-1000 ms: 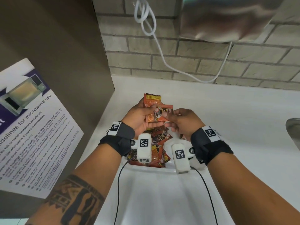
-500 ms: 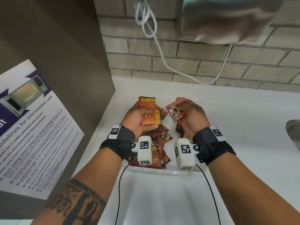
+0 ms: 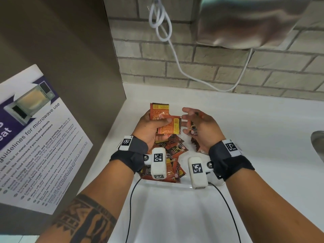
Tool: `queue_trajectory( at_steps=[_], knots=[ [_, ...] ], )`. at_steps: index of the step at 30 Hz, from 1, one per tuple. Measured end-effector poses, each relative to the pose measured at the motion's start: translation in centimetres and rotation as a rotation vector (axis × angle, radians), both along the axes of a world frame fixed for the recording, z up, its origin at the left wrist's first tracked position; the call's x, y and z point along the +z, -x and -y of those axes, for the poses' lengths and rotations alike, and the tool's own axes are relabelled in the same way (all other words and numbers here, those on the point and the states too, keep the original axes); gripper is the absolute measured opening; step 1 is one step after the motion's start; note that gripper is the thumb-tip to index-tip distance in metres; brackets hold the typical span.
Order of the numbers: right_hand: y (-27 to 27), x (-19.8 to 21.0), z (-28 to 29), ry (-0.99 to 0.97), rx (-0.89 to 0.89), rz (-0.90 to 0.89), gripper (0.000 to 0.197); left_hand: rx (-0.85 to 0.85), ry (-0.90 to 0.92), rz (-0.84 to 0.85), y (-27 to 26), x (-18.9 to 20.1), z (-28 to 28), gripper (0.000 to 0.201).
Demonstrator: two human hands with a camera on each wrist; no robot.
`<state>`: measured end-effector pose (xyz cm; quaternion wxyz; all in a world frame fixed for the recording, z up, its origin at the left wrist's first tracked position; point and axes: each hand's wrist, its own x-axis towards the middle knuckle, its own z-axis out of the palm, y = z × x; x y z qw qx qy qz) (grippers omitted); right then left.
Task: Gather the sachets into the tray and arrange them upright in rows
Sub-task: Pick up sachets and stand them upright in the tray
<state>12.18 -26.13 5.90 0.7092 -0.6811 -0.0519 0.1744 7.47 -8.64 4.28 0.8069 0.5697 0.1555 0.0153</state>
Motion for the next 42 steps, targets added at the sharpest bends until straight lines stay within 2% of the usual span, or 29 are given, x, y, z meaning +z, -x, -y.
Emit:
queue_trajectory(
  at_steps=[3,6,9,13,16,18,21,25,27,29,30,31,33,34,37,39,42],
  knots=[
    [0.2,-0.4,0.0,0.276,0.124,0.23,0.038,-0.036,-0.072,0.022,0.0,0.0,0.4,0.028],
    [0.1,-0.8,-0.2,0.256,0.1,0.234,0.036,-0.033,-0.068,0.013,0.0,0.1,0.5,0.036],
    [-0.2,-0.6,-0.1,0.22,-0.006,0.214,0.026,0.025,-0.054,-0.041,-0.1,-0.2,0.0,0.031],
    [-0.5,-0.2,0.1,0.224,-0.156,0.391,0.018,0.017,-0.061,-0.079,-0.4,-0.7,-0.4,0.037],
    [0.0,-0.7,-0.4,0.386,-0.088,0.553,0.019,-0.044,-0.03,-0.073,-0.4,-0.2,-0.4,0.04],
    [0.0,-1.3,-0.4,0.433,-0.058,0.592,0.023,-0.076,-0.063,-0.05,-0.5,-0.1,-0.4,0.039],
    [-0.3,-1.8,-0.3,0.445,-0.038,0.555,0.031,-0.063,-0.161,-0.027,-0.6,-0.5,-0.5,0.034],
    [-0.3,-1.6,-0.2,0.437,-0.071,0.448,0.044,-0.03,-0.189,-0.012,-0.6,-0.8,-0.6,0.024],
    [-0.6,-1.0,0.1,0.324,-0.119,0.293,0.045,-0.036,-0.257,0.01,-0.7,-0.9,-0.9,0.024],
    [-0.4,-0.2,0.3,0.178,-0.106,0.134,0.033,-0.095,-0.367,0.046,-0.7,-0.7,-1.1,0.022],
    [-0.4,0.3,0.5,0.175,-0.049,0.104,0.023,-0.138,-0.421,0.066,-0.7,-0.5,-1.2,0.02],
    [-0.4,0.6,0.7,0.234,0.048,0.109,0.022,-0.181,-0.468,0.089,-0.7,-0.2,-1.2,0.018],
    [-0.5,0.9,0.9,0.388,0.293,0.122,0.041,-0.251,-0.543,0.123,-0.7,0.2,-1.1,0.015],
    [-0.4,1.0,0.8,0.425,0.396,0.108,0.045,-0.273,-0.565,0.133,-0.8,0.4,-1.0,0.015],
    [0.0,0.8,0.7,0.4,0.554,0.092,0.037,-0.315,-0.602,0.139,-1.0,0.7,-0.7,0.018],
    [0.3,0.8,0.6,0.287,0.528,-0.006,0.033,-0.277,-0.594,0.131,-1.0,0.7,-0.7,0.018],
    [0.3,1.1,0.7,0.186,0.358,-0.101,0.035,-0.215,-0.545,0.123,-0.9,0.2,-1.3,0.02]
  ],
)
